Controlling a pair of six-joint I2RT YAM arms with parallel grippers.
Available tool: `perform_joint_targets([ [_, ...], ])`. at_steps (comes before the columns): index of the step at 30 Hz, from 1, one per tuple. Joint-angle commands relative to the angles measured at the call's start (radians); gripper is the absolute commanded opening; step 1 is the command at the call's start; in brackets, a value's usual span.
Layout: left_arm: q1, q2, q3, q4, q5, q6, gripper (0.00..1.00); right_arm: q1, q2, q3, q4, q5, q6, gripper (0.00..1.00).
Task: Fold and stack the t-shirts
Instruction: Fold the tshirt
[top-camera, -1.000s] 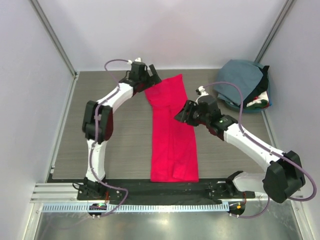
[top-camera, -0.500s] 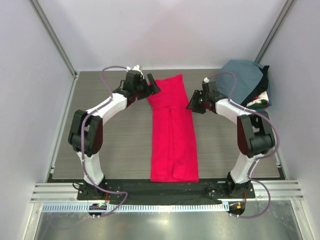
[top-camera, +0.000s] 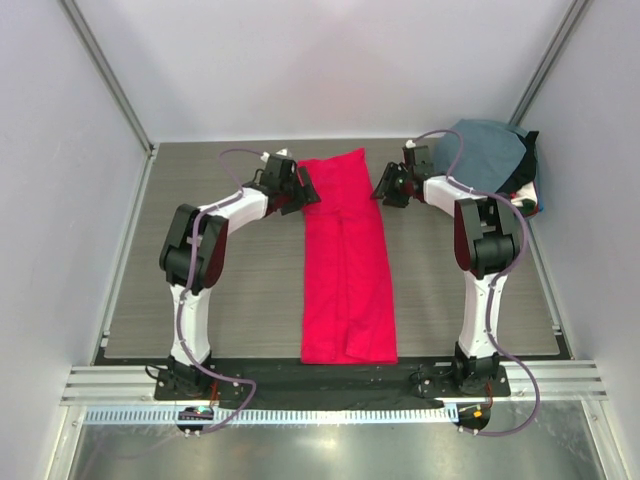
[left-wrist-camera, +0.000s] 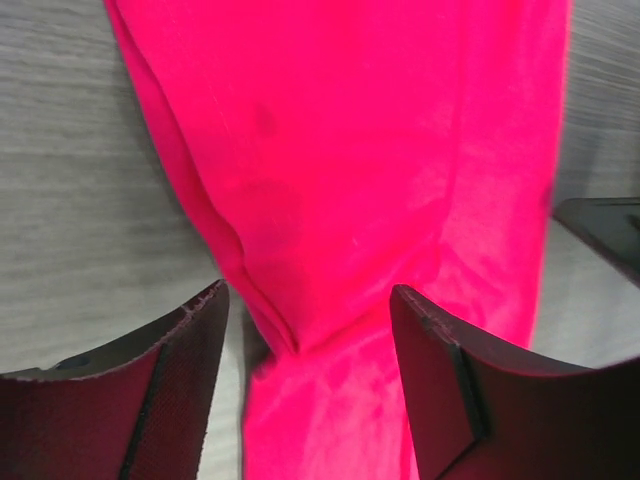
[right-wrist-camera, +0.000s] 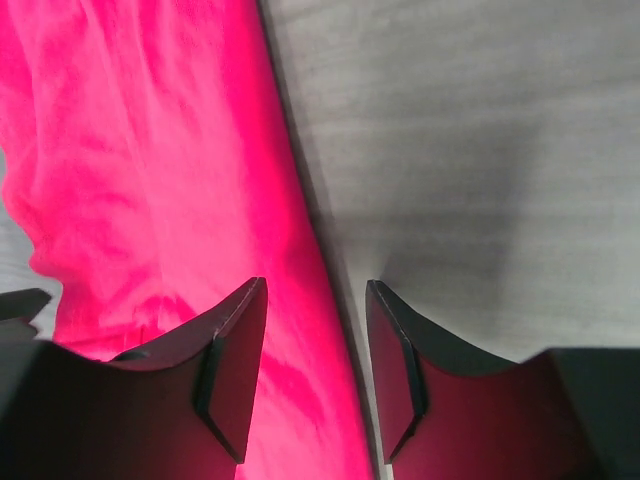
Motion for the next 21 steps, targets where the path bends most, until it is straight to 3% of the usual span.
perform_joint_targets([
  [1, 0.0, 0.051, 0.08, -0.014, -0.046, 0.016, 0.66, 0.0, 0.049, 0.084, -0.018, 0.0, -0.034, 0.5],
  [5, 0.006, 0.126, 0.178, -0.065, -0.064, 0.019, 0.62, 0.001, 0.101, 0.124, -0.019, -0.017, -0.022, 0.45],
  [12, 0.032, 0.286, 0.369, -0.126, -0.04, 0.015, 0.4, -0.002, 0.189, 0.231, -0.022, -0.009, 0.002, 0.27],
  [14, 0.044, 0.324, 0.416, -0.131, -0.033, 0.01, 0.38, -0.01, 0.206, 0.251, -0.022, -0.003, 0.018, 0.24],
  [19, 0.072, 0.373, 0.502, -0.14, -0.008, 0.019, 0.43, -0.026, 0.256, 0.325, -0.019, -0.021, 0.044, 0.29],
  [21, 0.082, 0.376, 0.528, -0.157, 0.011, 0.025, 0.62, -0.033, 0.258, 0.339, -0.027, -0.038, 0.052, 0.42],
])
